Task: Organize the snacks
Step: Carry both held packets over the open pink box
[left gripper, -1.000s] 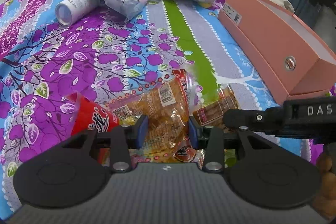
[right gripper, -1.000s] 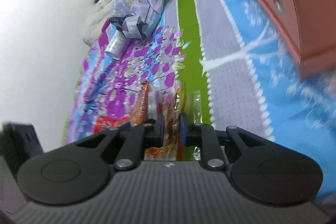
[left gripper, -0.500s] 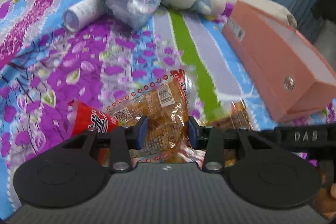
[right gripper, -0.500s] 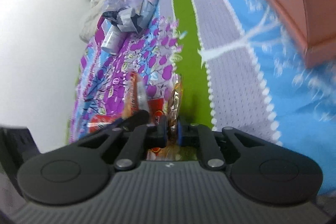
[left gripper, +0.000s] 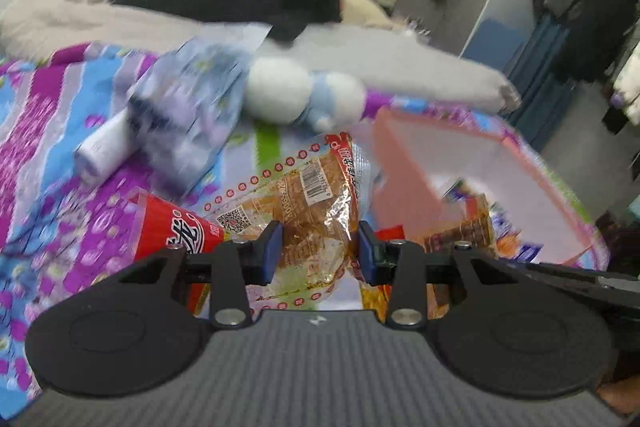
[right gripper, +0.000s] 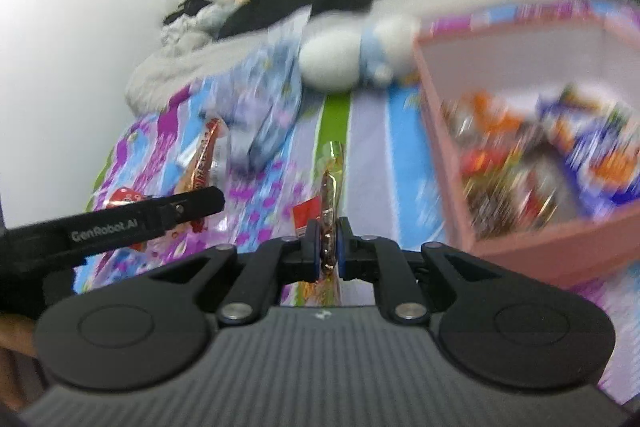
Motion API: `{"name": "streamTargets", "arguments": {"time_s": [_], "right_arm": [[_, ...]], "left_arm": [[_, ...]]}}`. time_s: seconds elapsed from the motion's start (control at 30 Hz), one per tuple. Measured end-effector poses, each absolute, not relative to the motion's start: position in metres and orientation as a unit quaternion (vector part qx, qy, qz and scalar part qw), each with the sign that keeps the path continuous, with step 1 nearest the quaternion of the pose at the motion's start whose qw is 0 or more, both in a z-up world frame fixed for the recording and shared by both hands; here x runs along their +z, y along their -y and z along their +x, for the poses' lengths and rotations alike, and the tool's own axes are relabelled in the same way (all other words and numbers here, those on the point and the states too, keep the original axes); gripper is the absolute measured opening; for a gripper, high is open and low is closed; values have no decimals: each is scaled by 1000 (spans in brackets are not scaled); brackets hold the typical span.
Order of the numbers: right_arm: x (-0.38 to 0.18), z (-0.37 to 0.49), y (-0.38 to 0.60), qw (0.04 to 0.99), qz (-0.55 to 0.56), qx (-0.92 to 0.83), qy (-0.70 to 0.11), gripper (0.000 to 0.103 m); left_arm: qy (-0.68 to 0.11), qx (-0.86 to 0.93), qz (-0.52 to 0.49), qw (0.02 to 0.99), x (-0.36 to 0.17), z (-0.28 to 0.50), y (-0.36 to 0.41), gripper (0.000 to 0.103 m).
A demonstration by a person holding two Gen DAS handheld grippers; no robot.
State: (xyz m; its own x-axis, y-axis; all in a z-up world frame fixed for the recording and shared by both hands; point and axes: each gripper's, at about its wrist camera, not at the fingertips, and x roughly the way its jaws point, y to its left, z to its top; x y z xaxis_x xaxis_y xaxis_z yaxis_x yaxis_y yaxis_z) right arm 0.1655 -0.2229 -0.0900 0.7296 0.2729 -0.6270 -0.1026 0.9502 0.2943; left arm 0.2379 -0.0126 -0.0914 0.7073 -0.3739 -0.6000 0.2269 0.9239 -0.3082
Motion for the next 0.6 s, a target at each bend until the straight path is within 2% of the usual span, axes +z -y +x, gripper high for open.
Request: {"name": "streamTargets", "arguments": {"time_s": [0.23,0.6], "right_arm": [[-34,177,258,954,85,66,-280,11],[1,203,331,968,45,-25,-245,11]], "left_arm": [[-312,-204,-125,919,-39,249,51,45],[-291,-272,-106,911,13,283,140,45]]}}
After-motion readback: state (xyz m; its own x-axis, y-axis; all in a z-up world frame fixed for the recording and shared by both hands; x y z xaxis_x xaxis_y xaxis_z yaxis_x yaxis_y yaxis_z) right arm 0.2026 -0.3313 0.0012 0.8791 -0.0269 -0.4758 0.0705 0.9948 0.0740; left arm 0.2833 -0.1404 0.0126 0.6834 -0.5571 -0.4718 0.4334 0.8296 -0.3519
